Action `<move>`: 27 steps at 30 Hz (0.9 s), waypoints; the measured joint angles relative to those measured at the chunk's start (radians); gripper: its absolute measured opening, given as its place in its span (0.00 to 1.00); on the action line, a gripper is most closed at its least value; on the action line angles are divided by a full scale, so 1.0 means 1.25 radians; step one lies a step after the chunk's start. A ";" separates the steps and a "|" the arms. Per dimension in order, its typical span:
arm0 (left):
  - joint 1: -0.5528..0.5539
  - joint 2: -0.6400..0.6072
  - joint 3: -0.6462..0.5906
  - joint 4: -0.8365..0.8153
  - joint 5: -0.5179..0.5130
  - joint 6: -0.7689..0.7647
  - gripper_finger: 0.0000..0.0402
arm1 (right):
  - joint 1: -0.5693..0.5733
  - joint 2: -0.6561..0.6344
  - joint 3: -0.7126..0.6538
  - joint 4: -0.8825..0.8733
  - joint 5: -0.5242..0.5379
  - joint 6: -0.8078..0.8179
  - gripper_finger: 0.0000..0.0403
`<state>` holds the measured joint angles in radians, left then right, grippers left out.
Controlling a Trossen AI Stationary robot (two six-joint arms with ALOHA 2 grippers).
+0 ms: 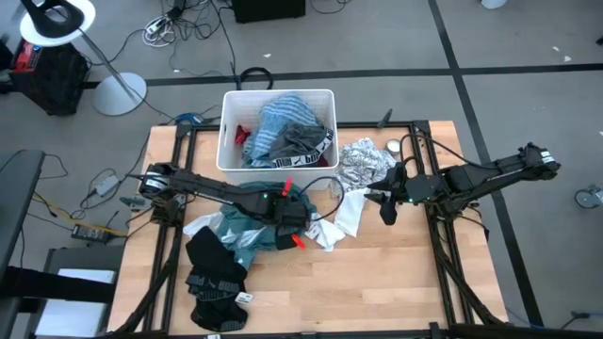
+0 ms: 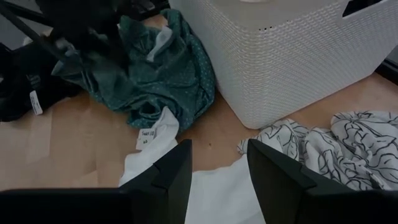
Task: Sort clothes
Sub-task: Put the green patterned long sleeve shirt into the white laundry bin
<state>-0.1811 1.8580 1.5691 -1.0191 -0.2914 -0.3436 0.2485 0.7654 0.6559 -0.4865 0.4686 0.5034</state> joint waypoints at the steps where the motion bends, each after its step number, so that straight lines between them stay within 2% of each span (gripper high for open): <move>1: -0.002 0.000 0.028 -0.023 -0.020 0.003 0.01 | 0.000 0.000 0.000 -0.001 0.000 0.000 0.39; 9: -0.003 0.000 0.279 -0.245 -0.165 0.021 0.00 | 0.000 0.000 0.000 -0.001 0.000 -0.001 0.39; 18: -0.003 0.000 0.619 -0.433 -0.266 0.032 0.00 | 0.000 0.000 0.000 -0.001 0.000 -0.006 0.39; 19: -0.003 -0.006 0.633 -0.431 -0.281 0.039 0.00 | 0.000 0.000 0.000 -0.001 0.000 -0.006 0.39; 22: -0.002 -0.076 0.586 -0.386 -0.316 0.062 0.00 | 0.000 0.000 0.000 -0.001 0.001 -0.007 0.39; 27: 0.002 -0.163 0.584 -0.393 -0.376 0.038 0.00 | 0.000 0.000 0.000 -0.002 0.001 -0.007 0.39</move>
<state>-0.1783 1.6538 2.2990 -1.5106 -0.7611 -0.2966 0.2485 0.7658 0.6561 -0.4886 0.4694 0.4950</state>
